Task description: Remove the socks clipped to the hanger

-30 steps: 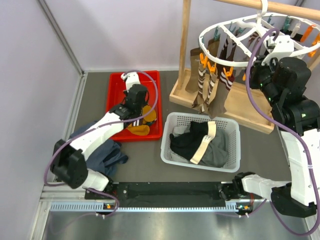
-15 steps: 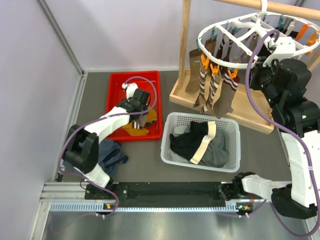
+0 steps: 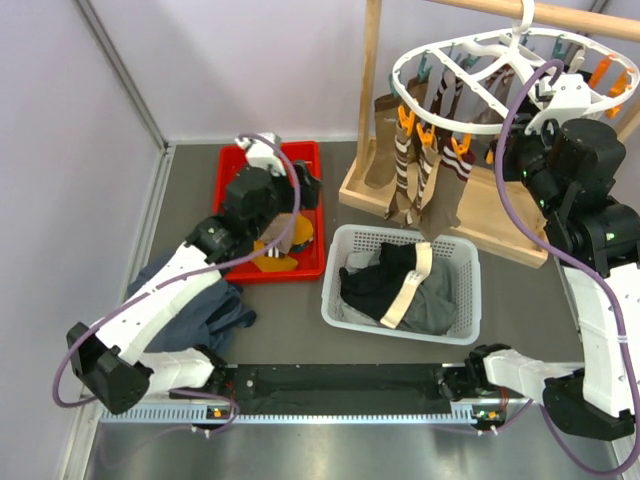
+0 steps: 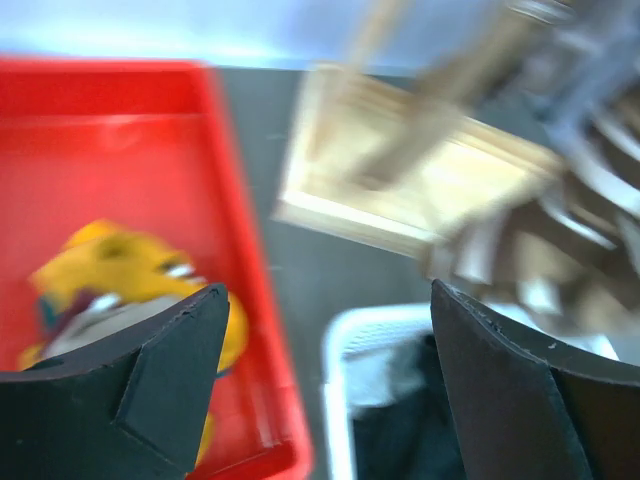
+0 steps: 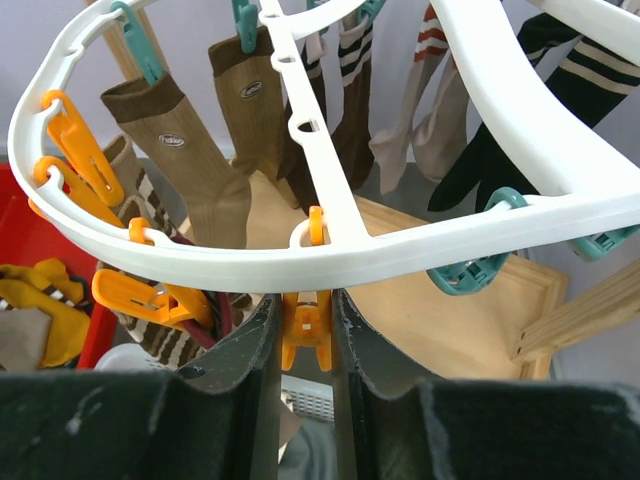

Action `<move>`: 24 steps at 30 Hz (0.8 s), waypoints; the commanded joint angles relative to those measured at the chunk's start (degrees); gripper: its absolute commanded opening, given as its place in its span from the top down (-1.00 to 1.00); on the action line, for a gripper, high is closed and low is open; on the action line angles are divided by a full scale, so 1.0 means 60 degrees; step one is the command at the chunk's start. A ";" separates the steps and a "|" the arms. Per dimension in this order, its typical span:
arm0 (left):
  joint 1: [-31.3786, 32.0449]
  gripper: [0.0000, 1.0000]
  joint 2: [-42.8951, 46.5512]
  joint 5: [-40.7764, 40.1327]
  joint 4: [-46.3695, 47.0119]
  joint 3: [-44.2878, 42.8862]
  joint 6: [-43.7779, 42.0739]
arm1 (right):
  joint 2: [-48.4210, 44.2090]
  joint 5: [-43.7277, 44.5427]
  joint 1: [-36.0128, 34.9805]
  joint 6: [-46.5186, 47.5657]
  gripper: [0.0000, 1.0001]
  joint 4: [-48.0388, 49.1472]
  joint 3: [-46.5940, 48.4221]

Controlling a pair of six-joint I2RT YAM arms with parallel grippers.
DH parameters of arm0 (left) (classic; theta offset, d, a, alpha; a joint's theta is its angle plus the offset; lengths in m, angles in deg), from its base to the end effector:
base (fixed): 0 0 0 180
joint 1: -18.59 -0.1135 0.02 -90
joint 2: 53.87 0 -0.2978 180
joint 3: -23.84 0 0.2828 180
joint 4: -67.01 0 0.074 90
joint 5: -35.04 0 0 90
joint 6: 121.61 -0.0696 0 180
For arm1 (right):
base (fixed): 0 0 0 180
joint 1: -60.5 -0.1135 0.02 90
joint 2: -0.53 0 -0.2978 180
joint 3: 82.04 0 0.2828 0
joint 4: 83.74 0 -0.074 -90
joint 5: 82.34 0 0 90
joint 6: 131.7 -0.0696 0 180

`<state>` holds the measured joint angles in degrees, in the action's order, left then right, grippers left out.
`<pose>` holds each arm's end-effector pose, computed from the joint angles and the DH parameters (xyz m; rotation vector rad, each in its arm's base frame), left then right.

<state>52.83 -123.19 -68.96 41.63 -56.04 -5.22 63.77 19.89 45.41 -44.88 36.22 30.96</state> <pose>0.2820 -0.1716 0.4077 -0.0477 1.8526 -0.5213 0.2050 0.0400 0.5699 -0.0257 1.7461 0.0466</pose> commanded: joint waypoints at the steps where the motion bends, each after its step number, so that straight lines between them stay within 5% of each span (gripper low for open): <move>1: 0.1874 -0.72 0.0025 0.0137 0.1263 -0.0284 -0.1568 | -0.0169 -0.0397 0.0069 -0.0261 0.63 0.0319 0.0201; 13: 0.5277 -0.74 -0.2229 -0.0288 0.4426 -0.1089 -0.2639 | -0.0257 -0.0778 0.0084 -0.0554 0.61 0.0319 0.0113; 24: 0.5910 -0.74 -0.4910 -0.1503 0.4941 -0.3462 -0.3300 | -0.0418 -0.0822 0.0069 -0.0539 0.60 0.0216 0.0083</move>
<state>88.18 -150.99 -73.59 65.61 -71.17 -23.31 62.59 15.71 45.41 -47.89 36.44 30.96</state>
